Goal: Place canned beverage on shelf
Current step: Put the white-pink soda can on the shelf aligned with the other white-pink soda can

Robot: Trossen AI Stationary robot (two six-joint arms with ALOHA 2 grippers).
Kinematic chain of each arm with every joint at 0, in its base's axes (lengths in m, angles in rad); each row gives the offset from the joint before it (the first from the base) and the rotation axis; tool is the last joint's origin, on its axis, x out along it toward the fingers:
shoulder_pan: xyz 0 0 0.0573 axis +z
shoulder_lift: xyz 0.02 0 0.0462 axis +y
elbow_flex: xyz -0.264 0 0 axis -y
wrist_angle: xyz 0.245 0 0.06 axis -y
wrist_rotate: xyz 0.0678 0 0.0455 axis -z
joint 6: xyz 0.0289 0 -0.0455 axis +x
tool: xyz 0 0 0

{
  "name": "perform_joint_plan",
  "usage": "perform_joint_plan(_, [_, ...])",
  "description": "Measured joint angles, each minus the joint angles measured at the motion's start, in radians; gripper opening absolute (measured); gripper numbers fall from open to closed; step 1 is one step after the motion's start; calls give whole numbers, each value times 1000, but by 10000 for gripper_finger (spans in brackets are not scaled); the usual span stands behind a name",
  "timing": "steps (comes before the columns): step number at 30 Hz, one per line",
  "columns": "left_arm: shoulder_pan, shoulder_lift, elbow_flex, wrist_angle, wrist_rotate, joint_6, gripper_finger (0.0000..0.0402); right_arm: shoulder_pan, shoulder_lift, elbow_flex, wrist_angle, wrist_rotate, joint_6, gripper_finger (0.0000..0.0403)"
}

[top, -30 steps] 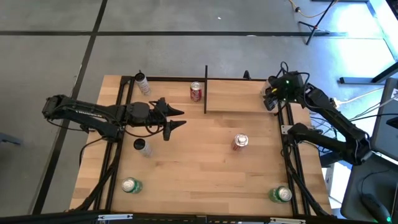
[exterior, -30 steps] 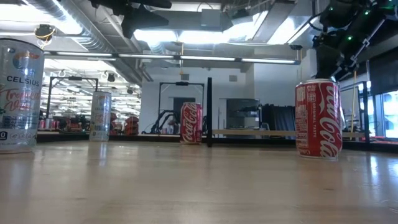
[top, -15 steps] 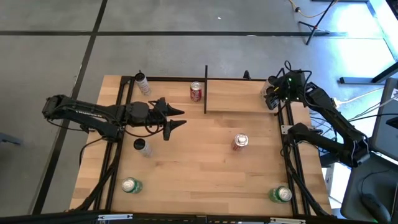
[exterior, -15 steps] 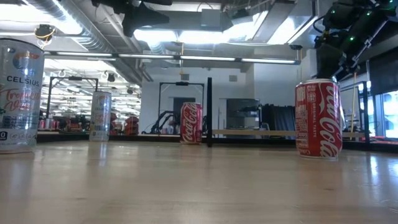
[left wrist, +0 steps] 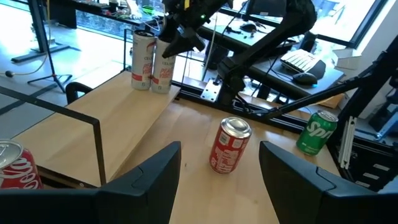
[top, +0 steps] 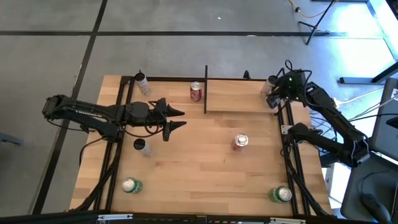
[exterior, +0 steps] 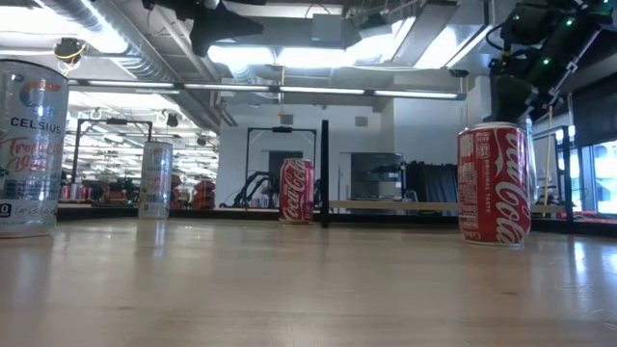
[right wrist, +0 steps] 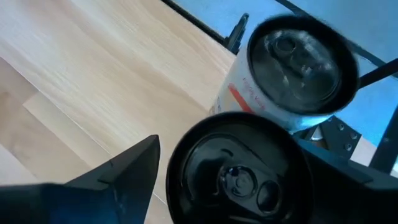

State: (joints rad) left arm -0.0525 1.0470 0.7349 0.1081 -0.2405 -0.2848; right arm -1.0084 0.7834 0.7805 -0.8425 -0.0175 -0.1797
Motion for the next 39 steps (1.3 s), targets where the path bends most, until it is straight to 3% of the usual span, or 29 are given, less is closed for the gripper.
perform_joint_plan(32, [0, 0, 0, 15, -1, 0, 211, 0, -5, 43, -12, 7, 36, 319])
perform_joint_plan(39, [0, 0, 0, 15, -1, 0, 211, 0, -5, 134, -116, 7, 51, 319])
